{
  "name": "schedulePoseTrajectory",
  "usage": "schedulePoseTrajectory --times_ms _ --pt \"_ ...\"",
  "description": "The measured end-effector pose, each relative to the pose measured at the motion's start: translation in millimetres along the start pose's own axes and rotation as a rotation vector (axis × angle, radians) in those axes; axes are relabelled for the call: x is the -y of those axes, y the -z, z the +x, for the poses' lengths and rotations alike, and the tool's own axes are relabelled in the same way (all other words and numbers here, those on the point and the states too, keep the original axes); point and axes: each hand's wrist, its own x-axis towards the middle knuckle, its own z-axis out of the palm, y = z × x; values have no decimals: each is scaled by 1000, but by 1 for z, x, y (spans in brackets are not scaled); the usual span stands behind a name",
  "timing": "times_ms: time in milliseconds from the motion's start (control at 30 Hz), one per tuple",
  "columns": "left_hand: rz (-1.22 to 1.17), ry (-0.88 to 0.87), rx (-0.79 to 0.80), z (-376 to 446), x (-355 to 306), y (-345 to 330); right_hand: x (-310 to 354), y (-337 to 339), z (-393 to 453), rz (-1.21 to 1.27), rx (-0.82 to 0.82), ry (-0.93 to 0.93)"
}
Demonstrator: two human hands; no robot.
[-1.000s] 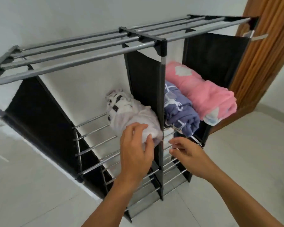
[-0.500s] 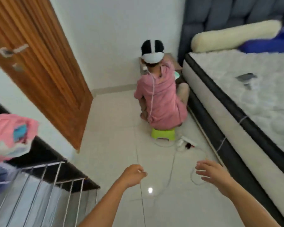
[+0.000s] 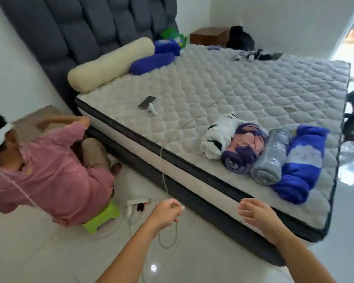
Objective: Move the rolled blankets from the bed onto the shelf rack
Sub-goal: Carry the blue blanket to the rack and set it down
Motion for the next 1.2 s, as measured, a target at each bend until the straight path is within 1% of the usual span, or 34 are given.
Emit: schedulePoseTrajectory --times_ms 100,300,400,500,633,767,867,967,1067,1200 --pt "35 -24 132 45 -48 -28 4 35 24 94 -121 -31" --pt "40 -18 340 132 -121 -89 9 76 51 219 -331 -77" --pt "82 5 449 159 -155 -125 13 97 57 279 -444 -80" --pt "114 21 524 179 -187 -165 6 120 66 287 -531 -143" --pt "33 90 620 193 -223 -227 4 161 99 300 -590 -194" --pt "2 220 648 208 -251 -277 16 214 157 236 -590 -217" --pt "55 312 624 218 -269 -300 35 254 200 215 -584 -230" --pt "118 364 570 227 -280 -323 47 284 241 246 -519 -262" --pt "181 405 515 237 -280 -341 47 293 272 226 -423 -311" --pt "302 381 467 246 -270 -357 35 285 287 356 -314 -395"
